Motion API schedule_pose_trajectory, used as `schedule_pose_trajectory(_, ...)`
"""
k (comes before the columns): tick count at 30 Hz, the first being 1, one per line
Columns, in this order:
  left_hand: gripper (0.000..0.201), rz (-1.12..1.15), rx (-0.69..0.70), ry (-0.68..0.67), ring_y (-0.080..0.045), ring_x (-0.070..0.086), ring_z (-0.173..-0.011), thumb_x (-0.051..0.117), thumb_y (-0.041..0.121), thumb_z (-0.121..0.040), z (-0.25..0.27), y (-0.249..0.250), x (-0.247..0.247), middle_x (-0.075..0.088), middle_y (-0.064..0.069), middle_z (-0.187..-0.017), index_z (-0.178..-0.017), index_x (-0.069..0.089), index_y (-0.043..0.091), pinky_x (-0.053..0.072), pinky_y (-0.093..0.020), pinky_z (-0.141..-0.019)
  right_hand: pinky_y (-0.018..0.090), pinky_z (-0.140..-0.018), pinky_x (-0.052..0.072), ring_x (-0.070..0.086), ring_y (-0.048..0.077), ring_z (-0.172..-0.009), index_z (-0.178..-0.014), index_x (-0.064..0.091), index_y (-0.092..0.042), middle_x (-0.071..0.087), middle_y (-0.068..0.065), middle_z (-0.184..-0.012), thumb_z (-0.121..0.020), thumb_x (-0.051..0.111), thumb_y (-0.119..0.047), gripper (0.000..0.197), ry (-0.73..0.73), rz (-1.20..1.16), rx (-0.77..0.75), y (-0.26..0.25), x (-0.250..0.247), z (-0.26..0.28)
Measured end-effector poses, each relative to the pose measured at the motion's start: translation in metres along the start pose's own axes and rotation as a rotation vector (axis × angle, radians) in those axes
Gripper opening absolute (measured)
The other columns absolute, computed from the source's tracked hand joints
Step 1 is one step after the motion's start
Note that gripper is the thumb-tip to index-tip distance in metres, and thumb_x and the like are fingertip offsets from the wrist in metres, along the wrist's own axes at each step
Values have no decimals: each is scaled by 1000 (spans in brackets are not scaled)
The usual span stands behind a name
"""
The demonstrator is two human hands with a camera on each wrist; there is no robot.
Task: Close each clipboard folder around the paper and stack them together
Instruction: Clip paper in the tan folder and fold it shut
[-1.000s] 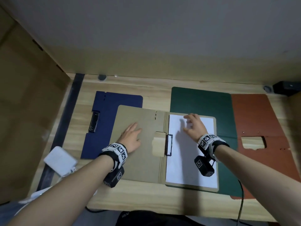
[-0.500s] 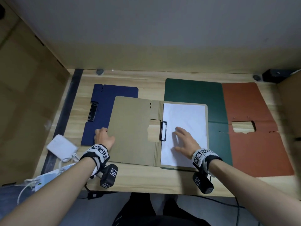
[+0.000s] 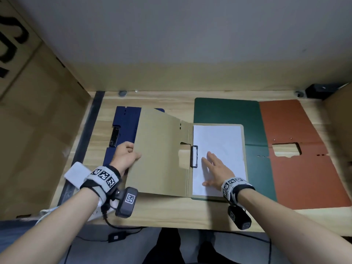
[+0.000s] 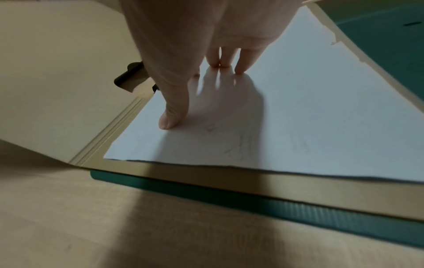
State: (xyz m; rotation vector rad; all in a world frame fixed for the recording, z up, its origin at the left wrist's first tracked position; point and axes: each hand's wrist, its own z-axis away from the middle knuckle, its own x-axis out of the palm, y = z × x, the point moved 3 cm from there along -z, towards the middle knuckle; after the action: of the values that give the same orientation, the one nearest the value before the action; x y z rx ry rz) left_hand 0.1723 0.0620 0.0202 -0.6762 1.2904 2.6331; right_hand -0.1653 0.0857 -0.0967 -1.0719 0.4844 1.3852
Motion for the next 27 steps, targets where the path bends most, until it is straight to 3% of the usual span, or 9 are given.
schedule_pose_trajectory(3,22,22,112,-121,-20,65,-80,70,-1,-83,28,31,10,68,-8,-92,-96,59,13,53,-30,-63,38,-122,19,6,23,-152,-153,19,-26,3,2,-165,-79,72,-53,95,10,16,-33,3,-13,4)
schedule_pose_trajectory(6,21,23,189,-221,-15,61,-66,64,-3,-82,50,64,31,63,-6,-78,-86,53,14,50,-27,-49,37,-122,18,15,22,-151,-153,24,-24,16,3,-164,-84,67,-50,86,99,-110,3,10,-36,13)
schedule_pose_trajectory(12,18,4,301,-403,-11,52,-45,63,1,-84,78,105,92,49,-1,-61,-83,48,11,49,-29,-46,35,-111,31,38,21,-139,-145,42,-19,45,1,-149,-96,53,-43,55,292,-324,55,25,-89,48)
schedule_pose_trajectory(15,14,-36,323,-502,-13,57,-54,68,14,-85,89,113,126,56,-1,-63,-84,54,12,53,-31,-53,34,-104,38,51,18,-128,-137,51,-20,54,-1,-139,-100,46,-40,43,332,-427,63,35,-107,67)
schedule_pose_trajectory(19,10,-140,324,-595,-16,63,-68,56,22,-93,89,112,164,66,-3,-82,-87,61,15,47,-26,-52,40,-96,46,63,20,-104,-120,61,-20,68,0,-116,-101,33,-45,42,376,-558,114,49,-115,89)
schedule_pose_trajectory(21,12,-176,289,-589,-17,64,-73,54,21,-93,82,104,174,67,-2,-86,-92,63,14,48,-27,-55,40,-95,47,67,17,-96,-120,59,-22,70,0,-110,-102,30,-47,43,375,-651,160,57,-109,98)
schedule_pose_trajectory(22,12,-188,258,-567,-17,63,-74,54,20,-93,74,97,178,67,-2,-87,-93,64,13,48,-28,-57,39,-96,47,67,17,-98,-127,55,-23,69,3,-116,-102,30,-48,44,372,-665,190,63,-103,99)
schedule_pose_trajectory(25,16,-269,180,-490,-23,59,-79,52,17,-89,58,71,179,62,-5,-87,-94,65,10,44,-29,-63,39,-104,40,56,29,-123,-147,34,-16,55,10,-140,-100,41,-46,56,274,-625,301,78,-82,96)
schedule_pose_trajectory(27,8,-403,125,-494,-24,51,-75,53,17,-89,49,47,180,55,-8,-84,-90,59,12,37,-29,-66,39,-106,39,52,33,-128,-150,25,-11,49,14,-146,-97,50,-40,65,173,-592,374,87,-65,89)
